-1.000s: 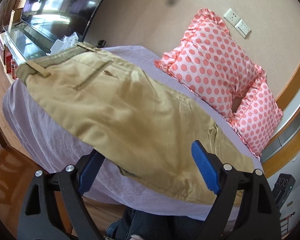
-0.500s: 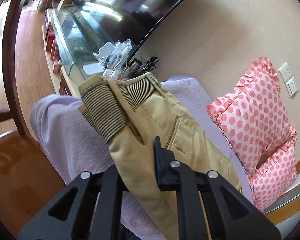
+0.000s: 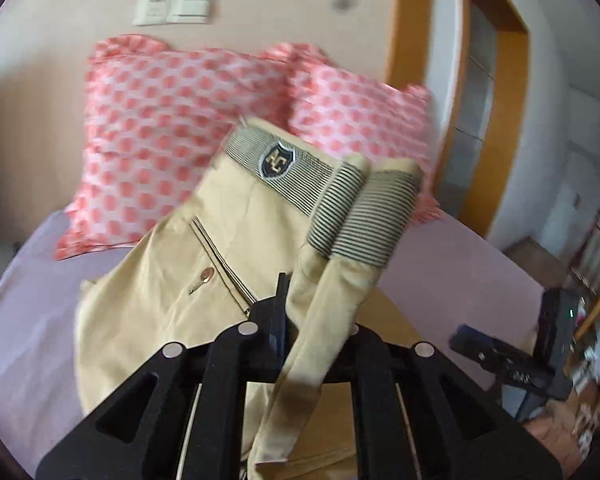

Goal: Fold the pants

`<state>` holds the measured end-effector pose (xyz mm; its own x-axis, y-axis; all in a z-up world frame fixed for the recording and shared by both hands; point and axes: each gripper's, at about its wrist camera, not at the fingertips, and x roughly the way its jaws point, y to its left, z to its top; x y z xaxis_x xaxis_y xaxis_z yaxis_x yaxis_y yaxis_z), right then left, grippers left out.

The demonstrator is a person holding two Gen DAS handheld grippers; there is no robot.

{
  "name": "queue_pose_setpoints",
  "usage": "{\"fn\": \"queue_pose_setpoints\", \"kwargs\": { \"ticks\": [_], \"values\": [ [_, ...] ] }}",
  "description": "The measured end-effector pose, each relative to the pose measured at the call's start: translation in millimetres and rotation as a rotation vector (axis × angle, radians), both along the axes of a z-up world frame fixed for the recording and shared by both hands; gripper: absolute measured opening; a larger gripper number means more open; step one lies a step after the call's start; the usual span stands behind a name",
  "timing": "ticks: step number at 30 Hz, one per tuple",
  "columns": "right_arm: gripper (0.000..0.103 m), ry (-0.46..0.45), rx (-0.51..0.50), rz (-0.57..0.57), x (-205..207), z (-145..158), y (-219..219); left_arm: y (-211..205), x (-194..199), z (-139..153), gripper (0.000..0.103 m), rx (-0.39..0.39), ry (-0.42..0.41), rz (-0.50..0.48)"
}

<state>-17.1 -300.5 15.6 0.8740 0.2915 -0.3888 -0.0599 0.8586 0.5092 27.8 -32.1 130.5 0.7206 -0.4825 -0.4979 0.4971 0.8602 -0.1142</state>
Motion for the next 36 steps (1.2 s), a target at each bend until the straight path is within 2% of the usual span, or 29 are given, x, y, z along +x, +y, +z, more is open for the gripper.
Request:
{"fn": "queue_pose_setpoints", "kwargs": {
  "ticks": [2, 4, 5, 6, 7, 8, 9, 10, 11, 13, 15, 17, 18, 21, 24, 25, 27, 31, 33, 34, 35, 36],
  "values": [
    [0.092, 0.012, 0.021, -0.032, -4.4, -1.1, -13.0, -52.6, -4.7, -37.9, 0.008, 0.082, 0.07, -0.142],
    [0.092, 0.029, 0.052, -0.045, -5.1, -2.1, -24.6, -88.2, -11.0, -78.7, 0.01, 0.169, 0.16, -0.253],
    [0.092, 0.037, 0.073, -0.042, -3.4, -1.7, -29.2, -96.8, -18.2, -92.9, 0.012, 0.219, 0.157, -0.258],
    [0.092, 0.043, 0.095, -0.034, -1.4, -1.0, -33.3, -101.1, -27.5, -99.2, 0.012, 0.267, 0.106, -0.256],
    [0.092, 0.048, 0.115, -0.02, 2.0, 0.0, -36.0, -100.2, -36.7, -99.8, 0.017, 0.297, 0.064, -0.27],
    [0.094, 0.054, 0.13, 0.003, 7.0, 1.0, -37.1, -93.9, -43.1, -96.3, 0.025, 0.294, 0.056, -0.292],
    [0.094, 0.065, 0.143, 0.035, 13.5, 2.0, -36.2, -82.7, -47.5, -88.9, 0.028, 0.258, 0.062, -0.323],
    [0.094, 0.083, 0.157, 0.077, 22.9, 2.1, -34.5, -68.2, -50.5, -80.3, 0.038, 0.2, 0.074, -0.35],
    [0.094, 0.106, 0.168, 0.113, 30.9, 1.5, -30.2, -52.6, -50.3, -70.0, 0.054, 0.141, 0.085, -0.355],
    [0.094, 0.15, 0.169, 0.172, 48.3, -1.3, -21.6, -14.0, -42.5, -49.0, 0.071, 0.034, 0.093, -0.279],
    [0.091, 0.202, 0.127, 0.208, 66.1, -5.4, -12.1, 22.0, -16.7, -35.7, 0.071, -0.023, 0.12, -0.141],
    [0.071, 0.255, 0.081, 0.238, 81.1, -11.9, -2.7, 66.9, 18.2, -41.2, 0.07, -0.022, 0.192, 0.062],
    [0.068, 0.277, 0.07, 0.25, 87.7, -15.7, 0.9, 87.8, 36.7, -49.3, 0.069, -0.035, 0.258, 0.127],
    [0.06, 0.285, 0.075, 0.246, 99.6, -18.3, 2.9, 125.6, 75.8, -74.9, 0.069, -0.078, 0.409, 0.207],
    [0.055, 0.297, 0.102, 0.248, 111.2, -20.1, 0.9, 141.1, 99.5, -95.3, 0.069, -0.133, 0.513, 0.185],
    [0.051, 0.302, 0.11, 0.254, 114.2, -21.2, 0.1, 142.5, 101.2, -100.4, 0.069, -0.137, 0.526, 0.17],
    [0.05, 0.32, 0.121, 0.283, 118.7, -21.4, 0.0, 136.4, 111.6, -102.5, 0.069, -0.134, 0.541, 0.13],
    [0.049, 0.345, 0.149, 0.295, 129.7, -21.7, -4.9, 121.1, 134.8, -103.0, 0.079, -0.116, 0.561, 0.069],
    [0.045, 0.358, 0.158, 0.307, 137.8, -22.2, -5.9, 116.1, 152.4, -103.9, 0.08, -0.121, 0.572, 0.059],
    [0.034, 0.367, 0.159, 0.317, 140.9, -23.2, -5.2, 117.3, 157.4, -104.2, 0.08, -0.139, 0.577, 0.056],
    [0.022, 0.379, 0.178, 0.339, 142.9, -26.8, -5.6, 119.7, 162.9, -105.2, 0.073, -0.165, 0.582, 0.058],
    [0.019, 0.374, 0.224, 0.364, 143.5, -29.8, -7.2, 123.8, 166.9, -107.3, 0.063, -0.191, 0.594, 0.065]
  ]
}}
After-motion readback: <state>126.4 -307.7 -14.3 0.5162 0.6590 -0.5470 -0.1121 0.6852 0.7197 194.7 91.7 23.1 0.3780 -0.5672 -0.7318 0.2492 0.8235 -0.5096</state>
